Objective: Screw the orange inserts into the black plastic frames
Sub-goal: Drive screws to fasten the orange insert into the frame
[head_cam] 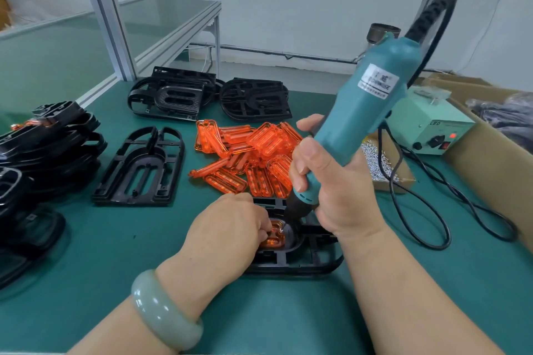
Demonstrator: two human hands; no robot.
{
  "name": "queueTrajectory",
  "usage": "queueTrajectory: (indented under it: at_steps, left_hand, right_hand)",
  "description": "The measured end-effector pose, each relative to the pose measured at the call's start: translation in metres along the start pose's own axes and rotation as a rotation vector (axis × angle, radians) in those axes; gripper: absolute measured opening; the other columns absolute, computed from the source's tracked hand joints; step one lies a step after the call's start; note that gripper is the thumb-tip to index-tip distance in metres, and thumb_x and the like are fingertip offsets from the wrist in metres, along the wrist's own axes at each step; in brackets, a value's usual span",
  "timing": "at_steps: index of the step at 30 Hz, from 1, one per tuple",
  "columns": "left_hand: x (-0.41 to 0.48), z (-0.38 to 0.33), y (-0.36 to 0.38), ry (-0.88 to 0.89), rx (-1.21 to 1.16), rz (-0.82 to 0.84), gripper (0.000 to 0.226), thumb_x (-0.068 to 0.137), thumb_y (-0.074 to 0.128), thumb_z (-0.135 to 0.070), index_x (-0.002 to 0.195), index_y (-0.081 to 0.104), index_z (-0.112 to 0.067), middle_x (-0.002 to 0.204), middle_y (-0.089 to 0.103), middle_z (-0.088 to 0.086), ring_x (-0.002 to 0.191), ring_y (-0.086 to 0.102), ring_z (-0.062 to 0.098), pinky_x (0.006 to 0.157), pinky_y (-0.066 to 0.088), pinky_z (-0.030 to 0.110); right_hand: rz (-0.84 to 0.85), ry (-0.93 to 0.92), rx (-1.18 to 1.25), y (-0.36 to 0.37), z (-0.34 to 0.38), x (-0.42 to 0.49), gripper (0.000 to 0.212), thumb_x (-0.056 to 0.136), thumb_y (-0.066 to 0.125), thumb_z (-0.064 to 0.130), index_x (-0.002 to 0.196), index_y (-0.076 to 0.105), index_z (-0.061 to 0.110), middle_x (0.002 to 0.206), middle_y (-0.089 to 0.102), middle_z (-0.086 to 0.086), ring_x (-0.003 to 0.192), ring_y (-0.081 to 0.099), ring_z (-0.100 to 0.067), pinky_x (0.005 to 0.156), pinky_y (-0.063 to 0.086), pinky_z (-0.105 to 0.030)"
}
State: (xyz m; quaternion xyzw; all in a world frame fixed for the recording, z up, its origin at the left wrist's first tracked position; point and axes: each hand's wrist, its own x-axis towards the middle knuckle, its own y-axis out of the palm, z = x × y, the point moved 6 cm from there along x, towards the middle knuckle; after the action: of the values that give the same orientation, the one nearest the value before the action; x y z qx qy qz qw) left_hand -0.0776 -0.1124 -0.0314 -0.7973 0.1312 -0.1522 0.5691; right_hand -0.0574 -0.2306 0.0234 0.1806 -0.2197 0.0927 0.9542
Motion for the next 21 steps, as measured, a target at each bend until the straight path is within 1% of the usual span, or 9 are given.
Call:
queueTrajectory:
  at_steps: [3,5,7,9,11,14,17,19,21]
  left_hand:
    - [0.0,-0.001,-0.002,0.002,0.021,0.005,0.022,0.096,0.047,-0.028,0.104,0.068,-0.028,0.1,0.05,-0.006,0.099,0.047,0.01,0.082,0.042,0.023]
    - [0.001,-0.004,-0.002,0.027,0.05,0.018,0.023,0.096,0.046,-0.025,0.107,0.067,-0.027,0.101,0.052,-0.005,0.096,0.046,0.008,0.076,0.036,0.017]
    - [0.002,-0.006,-0.002,0.042,0.069,0.042,0.025,0.097,0.044,-0.025,0.11,0.065,-0.025,0.104,0.054,-0.004,0.091,0.042,0.007,0.074,0.03,0.017]
    - [0.004,-0.004,-0.001,0.012,0.06,0.064,0.026,0.097,0.044,-0.026,0.111,0.065,-0.026,0.106,0.052,-0.003,0.095,0.045,0.01,0.079,0.036,0.018]
    - [0.004,-0.003,-0.001,-0.001,0.06,0.072,0.025,0.097,0.044,-0.028,0.11,0.066,-0.027,0.106,0.049,-0.003,0.101,0.048,0.014,0.084,0.041,0.025]
    - [0.002,-0.003,-0.001,0.01,0.063,0.054,0.024,0.097,0.045,-0.027,0.108,0.066,-0.026,0.104,0.051,-0.004,0.1,0.048,0.011,0.079,0.037,0.019]
    - [0.001,-0.004,-0.002,0.029,0.07,0.015,0.023,0.096,0.045,-0.027,0.106,0.067,-0.027,0.101,0.053,-0.006,0.099,0.049,0.008,0.079,0.038,0.017]
    - [0.0,-0.003,-0.002,0.009,0.05,0.013,0.022,0.096,0.047,-0.029,0.105,0.066,-0.029,0.1,0.051,-0.008,0.099,0.049,0.01,0.083,0.043,0.024]
    - [0.0,-0.002,-0.003,-0.004,0.032,0.018,0.021,0.095,0.048,-0.03,0.105,0.067,-0.031,0.098,0.049,-0.009,0.098,0.05,0.01,0.084,0.045,0.028]
  right_hand:
    - [0.012,0.0,0.004,0.0,-0.001,-0.002,0.018,0.08,0.064,0.025,0.097,0.061,0.021,0.058,0.048,0.004,0.042,0.044,-0.013,0.049,0.04,-0.022]
    - [0.0,0.019,-0.006,0.002,-0.002,0.001,0.022,0.079,0.065,0.025,0.099,0.059,0.018,0.057,0.048,0.004,0.042,0.044,-0.012,0.048,0.04,-0.022]
    - [0.012,0.048,-0.026,0.007,-0.003,0.005,0.022,0.082,0.067,0.02,0.101,0.056,0.015,0.057,0.047,0.004,0.041,0.043,-0.012,0.047,0.04,-0.021]
    - [0.063,0.073,-0.045,0.013,-0.005,0.009,0.018,0.085,0.062,0.012,0.101,0.057,0.015,0.057,0.047,0.004,0.041,0.043,-0.01,0.046,0.04,-0.02]
    - [0.093,0.095,-0.034,0.015,-0.006,0.011,0.017,0.084,0.06,0.008,0.099,0.058,0.015,0.056,0.047,0.003,0.04,0.043,-0.01,0.046,0.039,-0.02]
    - [0.036,0.092,-0.008,0.009,-0.005,0.01,0.015,0.083,0.059,0.008,0.096,0.057,0.015,0.054,0.045,0.003,0.039,0.041,-0.011,0.046,0.038,-0.02]
    - [-0.057,0.075,0.017,0.0,-0.004,0.006,0.015,0.081,0.058,0.009,0.094,0.055,0.015,0.055,0.045,0.003,0.039,0.04,-0.011,0.044,0.037,-0.02]
    - [-0.073,0.069,0.017,-0.001,-0.003,0.004,0.014,0.081,0.057,0.008,0.093,0.055,0.015,0.055,0.045,0.004,0.039,0.04,-0.011,0.044,0.036,-0.02]
    - [-0.068,0.062,0.003,0.0,-0.002,0.004,0.013,0.08,0.057,0.008,0.091,0.054,0.014,0.055,0.045,0.004,0.038,0.04,-0.011,0.044,0.036,-0.02]
